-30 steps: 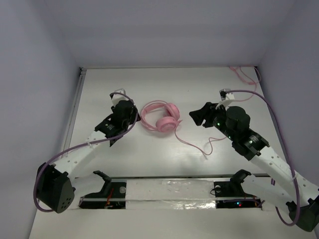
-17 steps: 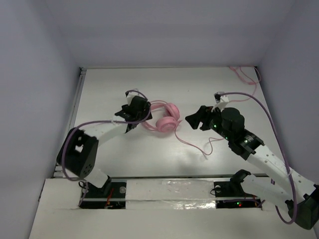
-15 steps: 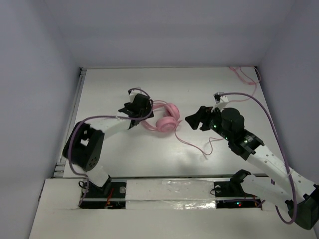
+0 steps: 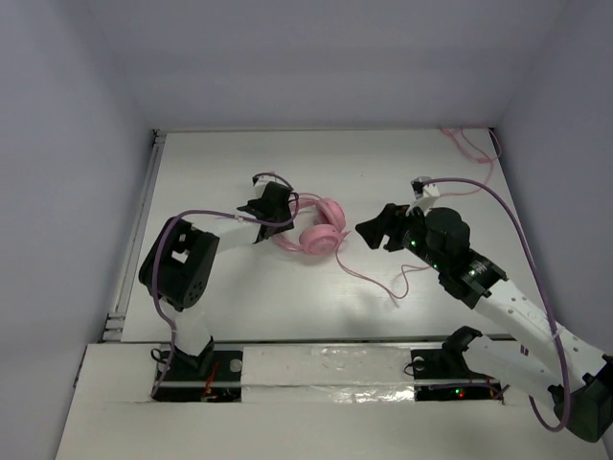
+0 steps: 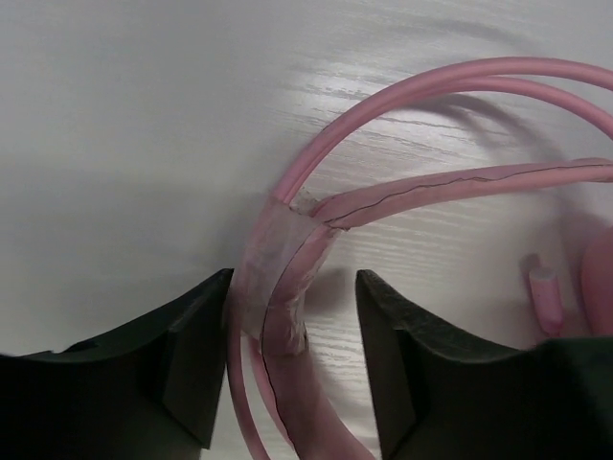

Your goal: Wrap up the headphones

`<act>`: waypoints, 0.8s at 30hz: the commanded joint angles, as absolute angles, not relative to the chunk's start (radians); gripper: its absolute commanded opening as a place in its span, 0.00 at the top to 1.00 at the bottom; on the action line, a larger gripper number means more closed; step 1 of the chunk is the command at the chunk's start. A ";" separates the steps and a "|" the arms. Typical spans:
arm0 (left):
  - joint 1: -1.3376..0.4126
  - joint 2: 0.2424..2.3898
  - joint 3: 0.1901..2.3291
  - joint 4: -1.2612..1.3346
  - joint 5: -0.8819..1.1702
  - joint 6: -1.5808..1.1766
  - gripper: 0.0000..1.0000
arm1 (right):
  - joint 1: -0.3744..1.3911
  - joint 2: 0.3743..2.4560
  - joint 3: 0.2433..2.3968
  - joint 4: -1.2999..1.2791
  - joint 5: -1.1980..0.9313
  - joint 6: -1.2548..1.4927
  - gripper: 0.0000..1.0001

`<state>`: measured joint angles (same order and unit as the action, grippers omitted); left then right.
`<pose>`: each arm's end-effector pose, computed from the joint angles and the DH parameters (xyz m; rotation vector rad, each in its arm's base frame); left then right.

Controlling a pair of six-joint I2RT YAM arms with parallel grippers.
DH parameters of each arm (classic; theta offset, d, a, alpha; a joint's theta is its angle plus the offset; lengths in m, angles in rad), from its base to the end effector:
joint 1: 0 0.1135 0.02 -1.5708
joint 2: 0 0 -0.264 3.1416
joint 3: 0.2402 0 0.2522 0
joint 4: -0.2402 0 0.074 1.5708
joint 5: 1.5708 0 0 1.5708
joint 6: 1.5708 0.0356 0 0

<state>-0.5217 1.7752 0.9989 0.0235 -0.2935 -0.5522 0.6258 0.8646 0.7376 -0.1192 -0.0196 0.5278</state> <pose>0.3253 -0.1751 0.1693 -0.1815 2.2865 -0.2168 0.1662 0.1210 0.3161 -0.1074 1.8948 0.8226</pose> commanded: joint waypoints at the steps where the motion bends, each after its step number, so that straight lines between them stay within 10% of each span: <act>1: -0.529 1.810 1.000 0.045 -0.322 -0.538 0.52 | 0.626 0.861 0.735 -0.057 -0.026 0.520 0.29; 11: -0.529 1.769 0.986 0.031 -0.316 -0.552 1.00 | 0.626 0.839 0.719 -0.051 -0.005 0.522 0.39; 16: -0.529 1.579 1.037 -0.070 -0.238 -0.503 1.00 | 0.626 0.836 0.712 -0.046 -0.009 0.519 1.00; 19: -0.473 1.473 1.113 -0.147 -0.134 -0.466 1.00 | 0.626 0.821 0.692 -0.011 -0.086 0.500 1.00; 24: -0.365 1.385 1.256 -0.238 0.058 -0.422 1.00 | 0.626 0.845 0.680 0.061 -0.251 0.494 0.41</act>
